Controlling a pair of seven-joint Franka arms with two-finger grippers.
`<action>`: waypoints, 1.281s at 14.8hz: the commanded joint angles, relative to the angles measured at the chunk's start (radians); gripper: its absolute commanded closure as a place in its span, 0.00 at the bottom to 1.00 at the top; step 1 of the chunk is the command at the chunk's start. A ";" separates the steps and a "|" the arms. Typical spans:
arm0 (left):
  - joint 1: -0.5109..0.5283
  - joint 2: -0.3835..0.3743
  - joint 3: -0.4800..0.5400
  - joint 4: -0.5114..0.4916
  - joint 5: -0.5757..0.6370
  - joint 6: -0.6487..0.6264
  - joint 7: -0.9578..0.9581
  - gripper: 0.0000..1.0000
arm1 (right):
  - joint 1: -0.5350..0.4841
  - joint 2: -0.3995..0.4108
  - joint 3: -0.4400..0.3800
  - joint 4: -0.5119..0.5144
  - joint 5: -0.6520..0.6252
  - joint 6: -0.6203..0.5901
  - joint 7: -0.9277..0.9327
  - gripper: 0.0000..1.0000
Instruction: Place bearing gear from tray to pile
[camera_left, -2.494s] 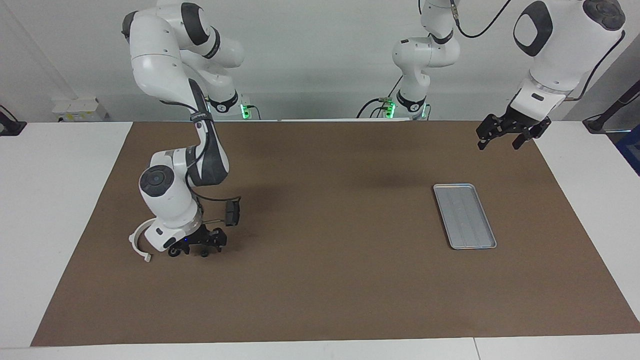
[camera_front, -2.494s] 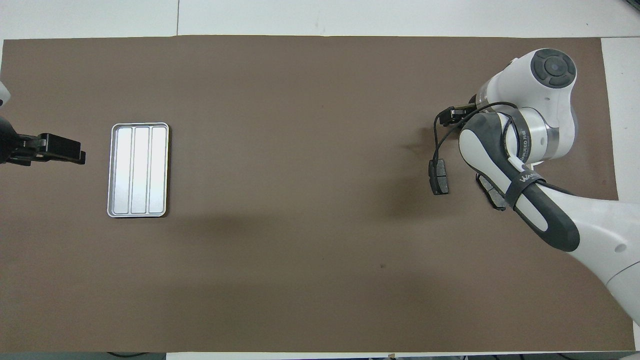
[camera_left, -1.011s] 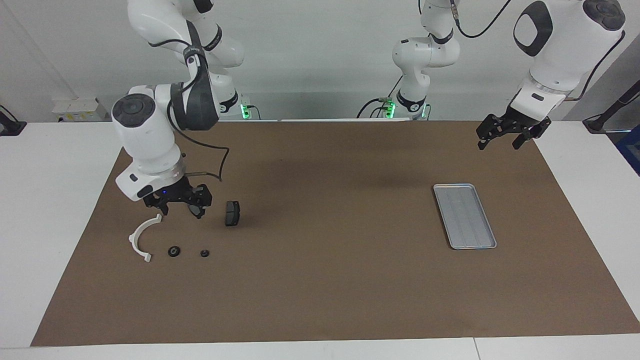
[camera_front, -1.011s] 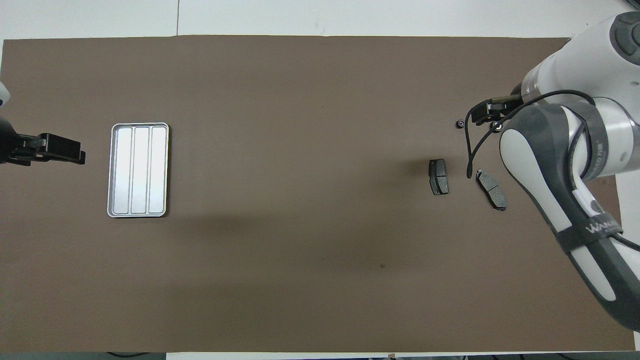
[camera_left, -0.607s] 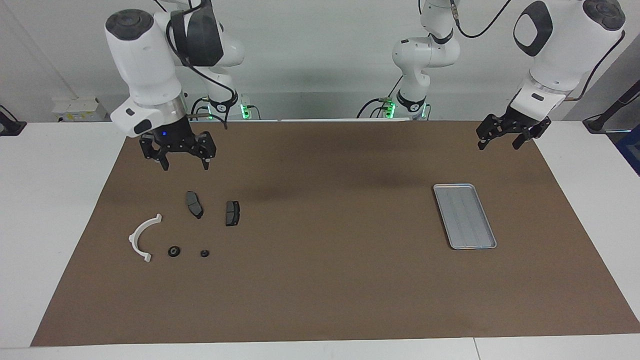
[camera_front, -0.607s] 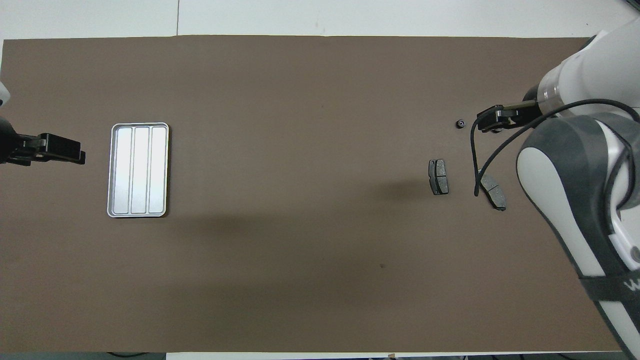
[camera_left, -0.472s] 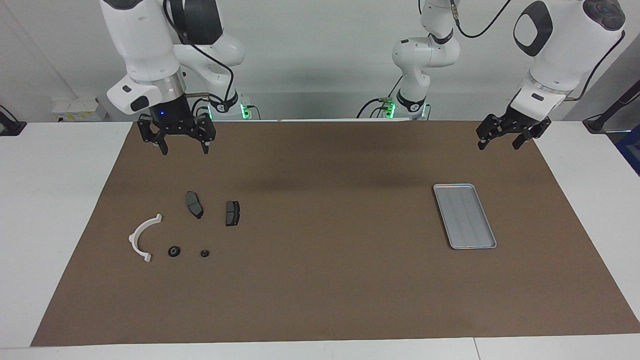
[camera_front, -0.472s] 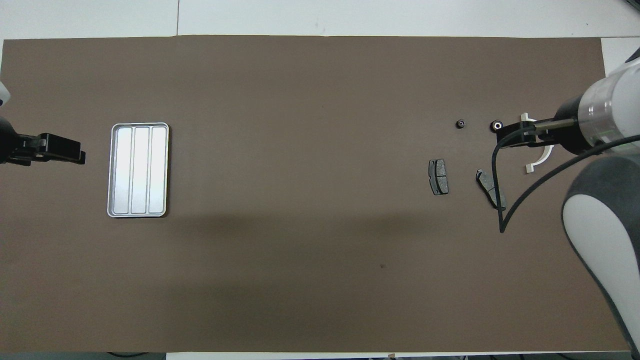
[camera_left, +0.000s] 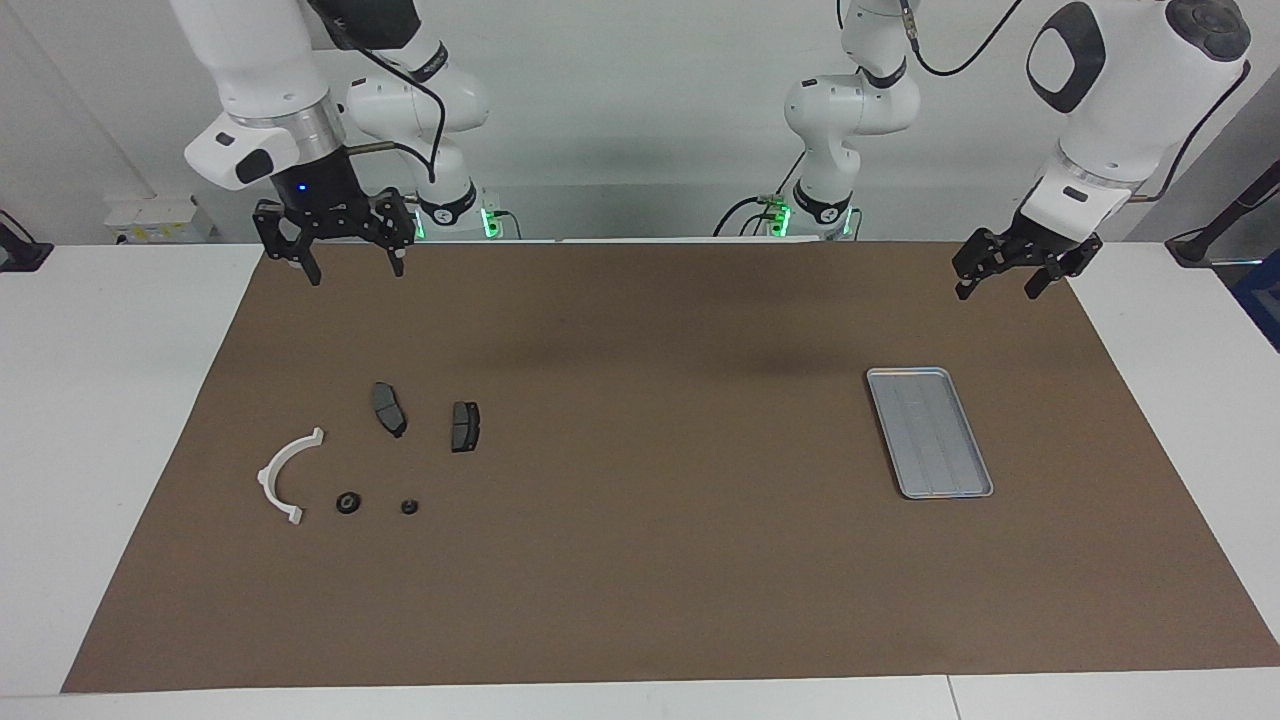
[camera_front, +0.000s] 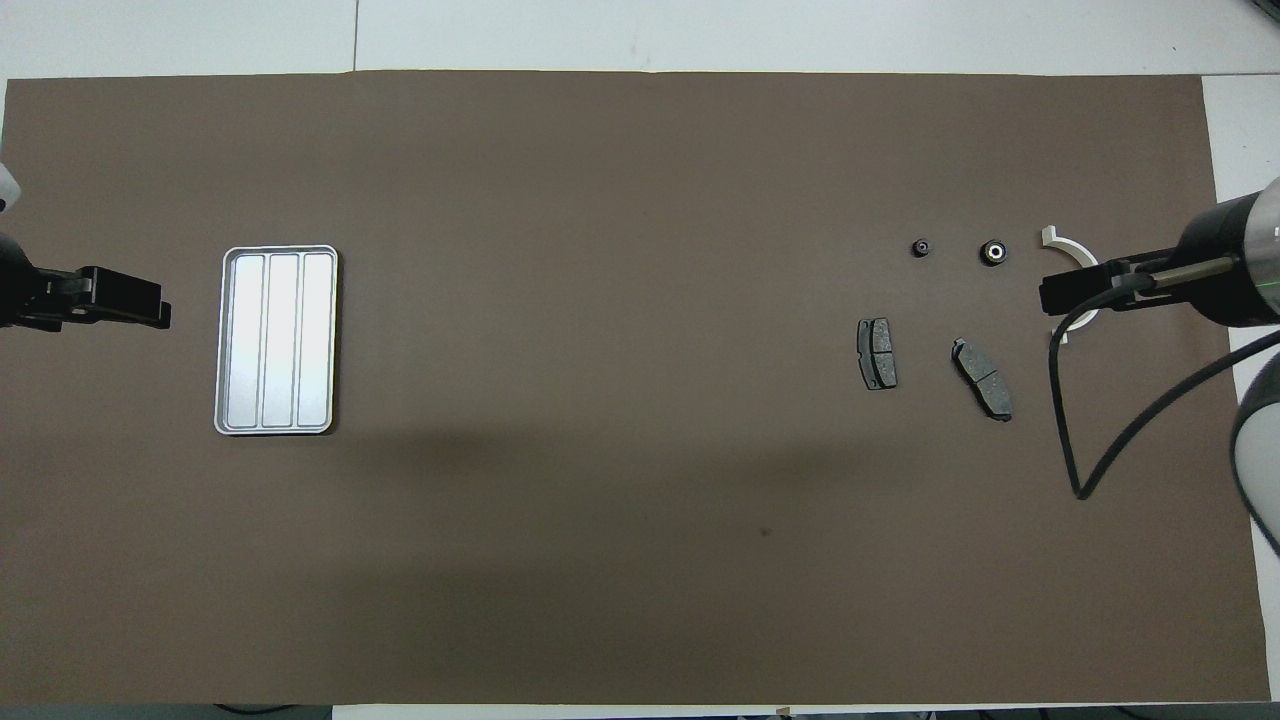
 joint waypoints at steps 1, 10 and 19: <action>-0.001 -0.015 0.004 -0.014 -0.015 0.005 0.010 0.00 | 0.001 -0.004 -0.041 -0.023 0.026 0.001 -0.034 0.00; -0.001 -0.015 0.004 -0.014 -0.015 0.005 0.010 0.00 | 0.003 -0.001 -0.041 -0.023 0.016 -0.123 0.059 0.00; -0.001 -0.015 0.004 -0.014 -0.015 0.005 0.010 0.00 | 0.003 0.003 -0.039 -0.016 0.011 -0.124 0.044 0.00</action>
